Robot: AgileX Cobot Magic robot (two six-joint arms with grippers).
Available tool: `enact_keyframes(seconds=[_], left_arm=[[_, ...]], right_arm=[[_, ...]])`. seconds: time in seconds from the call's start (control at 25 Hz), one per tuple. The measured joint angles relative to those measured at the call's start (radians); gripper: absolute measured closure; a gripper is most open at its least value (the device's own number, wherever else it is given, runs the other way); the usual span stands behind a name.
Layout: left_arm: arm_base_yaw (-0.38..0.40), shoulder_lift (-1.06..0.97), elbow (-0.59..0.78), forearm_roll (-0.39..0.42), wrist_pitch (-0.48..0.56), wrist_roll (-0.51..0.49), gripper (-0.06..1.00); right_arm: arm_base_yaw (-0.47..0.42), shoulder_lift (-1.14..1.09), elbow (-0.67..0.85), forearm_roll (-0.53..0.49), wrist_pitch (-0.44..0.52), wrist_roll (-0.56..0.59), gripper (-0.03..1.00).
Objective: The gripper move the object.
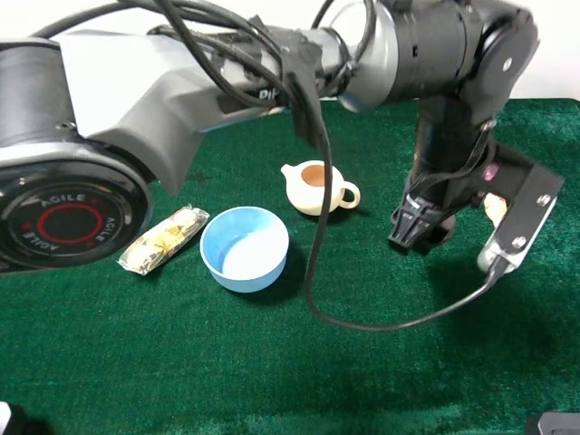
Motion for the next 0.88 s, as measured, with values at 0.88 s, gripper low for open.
enact_keyframes(seconds=[0.88], left_arm=[[-0.004, 0.0, 0.234, 0.004, -0.233, -0.001, 0.33]], right_arm=[[0.0, 0.0, 0.0, 0.0, 0.0, 0.0, 0.27]])
